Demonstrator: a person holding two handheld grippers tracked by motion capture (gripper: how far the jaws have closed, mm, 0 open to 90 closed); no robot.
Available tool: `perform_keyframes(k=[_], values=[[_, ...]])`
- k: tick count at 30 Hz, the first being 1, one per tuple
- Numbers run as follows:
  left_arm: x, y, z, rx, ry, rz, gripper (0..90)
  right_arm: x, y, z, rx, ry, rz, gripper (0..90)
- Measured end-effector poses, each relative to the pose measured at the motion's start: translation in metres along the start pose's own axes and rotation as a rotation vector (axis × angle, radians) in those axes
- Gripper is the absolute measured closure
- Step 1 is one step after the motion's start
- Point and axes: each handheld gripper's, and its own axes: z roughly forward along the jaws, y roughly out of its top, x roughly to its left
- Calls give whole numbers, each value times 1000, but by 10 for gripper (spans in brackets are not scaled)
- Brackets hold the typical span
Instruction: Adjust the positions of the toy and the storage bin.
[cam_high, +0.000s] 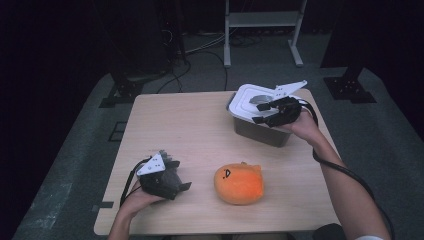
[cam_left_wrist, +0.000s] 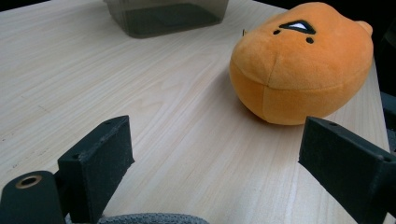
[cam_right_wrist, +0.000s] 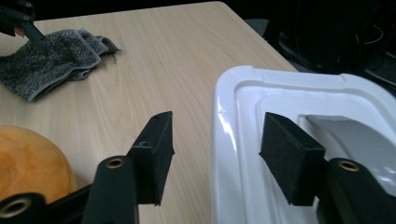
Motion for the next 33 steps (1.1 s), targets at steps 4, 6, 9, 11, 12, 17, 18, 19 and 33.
perform_keyframes(k=[4,6,9,11,12,17,18,19,33], values=[[0,0,-1,0,2,1,89,-6,2,-5,1,-1,-9,465],[0,0,-1,0,1,0,89,-7,2,-6,11,-8,-16,464],[0,0,0,-1,-2,-3,89,-10,2,-7,23,-18,-18,484],[0,-1,0,1,-4,-1,89,-13,1,-9,22,-10,-11,492],[0,-1,0,2,-5,-1,89,-13,2,-9,25,-9,-10,490],[0,-1,0,0,-5,-2,89,-11,1,-6,35,4,-27,523],[0,-1,0,1,-5,-2,89,-11,1,-5,29,13,-24,530],[0,-1,0,1,-7,-3,89,-10,0,-3,30,16,-23,531],[0,-1,0,5,-18,-7,89,-5,-10,21,89,5,-53,600]])
